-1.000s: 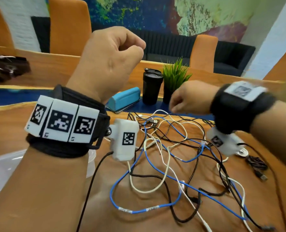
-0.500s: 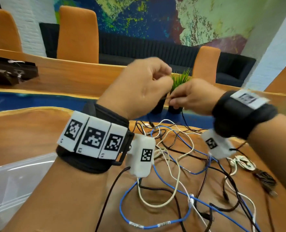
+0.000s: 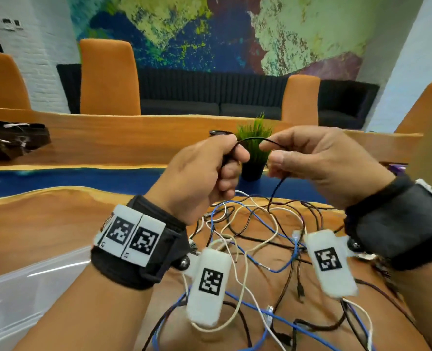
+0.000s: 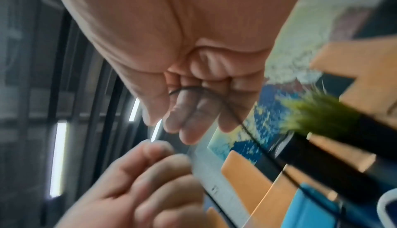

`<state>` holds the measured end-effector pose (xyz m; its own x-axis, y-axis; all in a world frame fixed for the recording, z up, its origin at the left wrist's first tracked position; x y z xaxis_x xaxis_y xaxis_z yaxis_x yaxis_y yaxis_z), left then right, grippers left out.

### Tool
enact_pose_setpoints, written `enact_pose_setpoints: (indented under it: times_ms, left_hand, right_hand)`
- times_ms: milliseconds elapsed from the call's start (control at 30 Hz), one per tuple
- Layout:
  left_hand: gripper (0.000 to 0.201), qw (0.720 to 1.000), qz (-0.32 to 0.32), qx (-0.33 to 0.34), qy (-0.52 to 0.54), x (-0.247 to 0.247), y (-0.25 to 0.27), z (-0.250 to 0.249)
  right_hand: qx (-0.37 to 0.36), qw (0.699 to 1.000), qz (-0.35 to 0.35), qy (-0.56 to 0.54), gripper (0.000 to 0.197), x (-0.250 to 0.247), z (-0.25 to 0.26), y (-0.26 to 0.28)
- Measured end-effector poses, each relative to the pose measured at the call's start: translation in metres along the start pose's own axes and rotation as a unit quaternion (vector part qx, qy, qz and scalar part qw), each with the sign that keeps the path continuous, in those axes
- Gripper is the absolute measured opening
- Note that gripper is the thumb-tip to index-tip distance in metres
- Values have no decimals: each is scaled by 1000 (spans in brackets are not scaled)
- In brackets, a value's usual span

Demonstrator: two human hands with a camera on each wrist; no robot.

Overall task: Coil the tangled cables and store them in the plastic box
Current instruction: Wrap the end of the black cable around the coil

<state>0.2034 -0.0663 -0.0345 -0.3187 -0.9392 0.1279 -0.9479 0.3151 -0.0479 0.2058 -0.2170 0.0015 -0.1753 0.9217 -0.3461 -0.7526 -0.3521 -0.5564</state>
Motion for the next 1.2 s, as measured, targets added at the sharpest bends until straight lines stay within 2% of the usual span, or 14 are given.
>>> enact_pose_setpoints:
  times_ms: [100, 233, 300, 367, 467, 533, 633, 767, 900, 1000, 1033, 1100, 1167, 1200]
  left_hand:
    - [32, 999, 25, -10, 32, 13, -3, 10]
    - [29, 990, 69, -21, 120, 14, -6, 15]
    - [26, 985, 72, -14, 158, 15, -8, 16]
    - [22, 986, 57, 11, 154, 13, -10, 16]
    - [24, 993, -19, 101, -65, 9, -9, 9]
    - [18, 968, -32, 149, -201, 15, -5, 5]
    - [17, 962, 2, 143, -234, 24, -6, 9]
    - [23, 985, 70, 55, -145, 28, -6, 21]
    - [21, 987, 157, -5, 17, 35, 2, 21]
    - [26, 984, 141, 38, 105, 31, 4, 6]
    - [26, 986, 117, 70, 92, 27, 4, -1]
    - [22, 983, 34, 157, -84, 18, 8, -14]
    - [20, 934, -11, 206, -292, 21, 12, -20]
    - [20, 917, -14, 209, -339, 23, 12, -19]
  right_hand:
    - [14, 992, -60, -109, 16, 11, -7, 7]
    - [26, 984, -156, -79, 12, -3, -33, 17]
    - [-22, 989, -133, 57, 13, -1, -31, 22]
    - [-69, 980, -22, 187, 18, 19, -25, 25]
    - [-89, 931, 91, 341, 18, 30, -12, 28]
    - [-114, 921, 80, 364, 21, 19, 5, 29]
    - [-165, 932, 14, 322, 18, 1, 30, 30]
    - [-224, 932, -88, 272, 13, -12, 38, 32]
    - [-190, 942, -179, 213, 10, -21, 21, 32]
    - [-130, 965, -98, 205, 13, 1, 1, 27]
    - [-108, 968, -37, 221, 14, 14, -3, 27]
    - [-108, 951, 61, 284, 15, 32, 2, 30]
    - [-148, 938, 66, 306, 18, 29, 24, 33]
    - [-172, 937, 38, 302, 15, 21, 37, 34]
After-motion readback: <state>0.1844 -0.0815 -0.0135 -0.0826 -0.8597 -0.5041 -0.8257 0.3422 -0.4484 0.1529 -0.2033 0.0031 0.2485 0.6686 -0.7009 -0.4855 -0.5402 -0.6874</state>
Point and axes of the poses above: each hand's wrist, its own y-axis away from the middle knuckle, its own x-axis out of the palm, z = x × y, the point moved 8 cm from there along -y, towards the middle knuckle, and after that the axes turned 10 degrees about -x, right-handed, at the moved point
